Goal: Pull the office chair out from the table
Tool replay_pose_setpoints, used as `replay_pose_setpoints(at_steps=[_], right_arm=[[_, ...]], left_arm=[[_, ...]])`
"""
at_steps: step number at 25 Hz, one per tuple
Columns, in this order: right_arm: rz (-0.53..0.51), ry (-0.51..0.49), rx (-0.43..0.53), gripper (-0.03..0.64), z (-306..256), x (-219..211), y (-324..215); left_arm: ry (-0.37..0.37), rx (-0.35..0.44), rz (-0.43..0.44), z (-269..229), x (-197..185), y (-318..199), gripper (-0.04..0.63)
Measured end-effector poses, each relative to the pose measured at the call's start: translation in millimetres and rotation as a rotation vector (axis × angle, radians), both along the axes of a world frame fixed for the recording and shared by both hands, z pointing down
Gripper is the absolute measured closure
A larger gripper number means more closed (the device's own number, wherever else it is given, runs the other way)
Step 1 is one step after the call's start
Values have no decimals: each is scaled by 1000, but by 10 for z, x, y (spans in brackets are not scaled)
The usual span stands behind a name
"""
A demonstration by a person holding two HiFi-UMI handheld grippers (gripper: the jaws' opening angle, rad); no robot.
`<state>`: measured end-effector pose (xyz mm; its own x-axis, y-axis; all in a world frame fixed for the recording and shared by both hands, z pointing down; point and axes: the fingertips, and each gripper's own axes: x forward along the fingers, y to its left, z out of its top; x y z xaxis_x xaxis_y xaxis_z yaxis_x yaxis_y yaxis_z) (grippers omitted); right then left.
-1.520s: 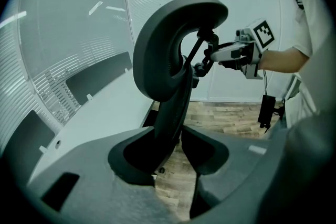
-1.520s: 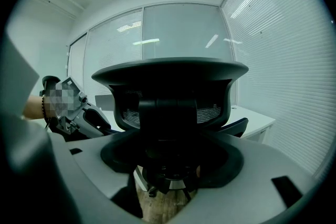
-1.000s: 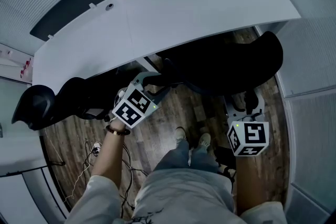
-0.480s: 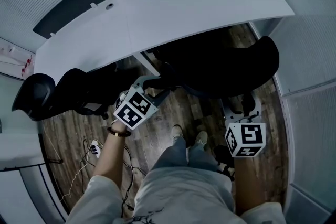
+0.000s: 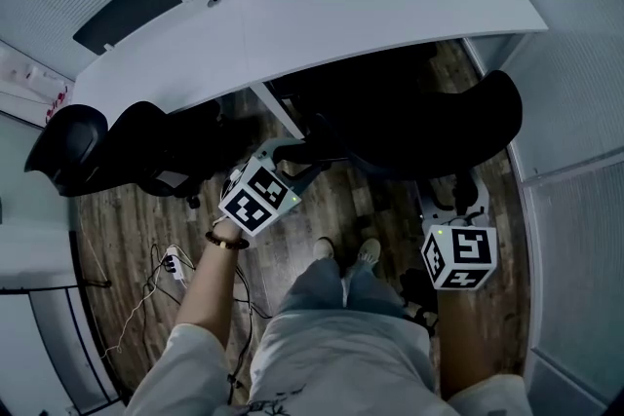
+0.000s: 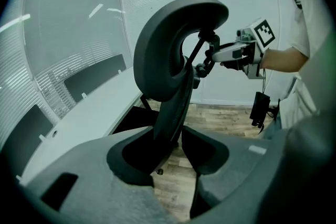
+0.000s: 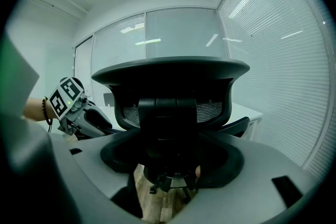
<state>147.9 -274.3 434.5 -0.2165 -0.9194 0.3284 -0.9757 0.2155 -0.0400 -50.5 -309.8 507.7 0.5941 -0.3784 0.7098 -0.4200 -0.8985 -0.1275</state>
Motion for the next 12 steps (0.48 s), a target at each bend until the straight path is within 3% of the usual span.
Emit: replay_pose_setpoints(at_steps=[12], right_arm=[[9, -2, 2, 347, 1, -18, 433]], left_arm=[[-7, 5, 0, 26, -41, 434, 425]])
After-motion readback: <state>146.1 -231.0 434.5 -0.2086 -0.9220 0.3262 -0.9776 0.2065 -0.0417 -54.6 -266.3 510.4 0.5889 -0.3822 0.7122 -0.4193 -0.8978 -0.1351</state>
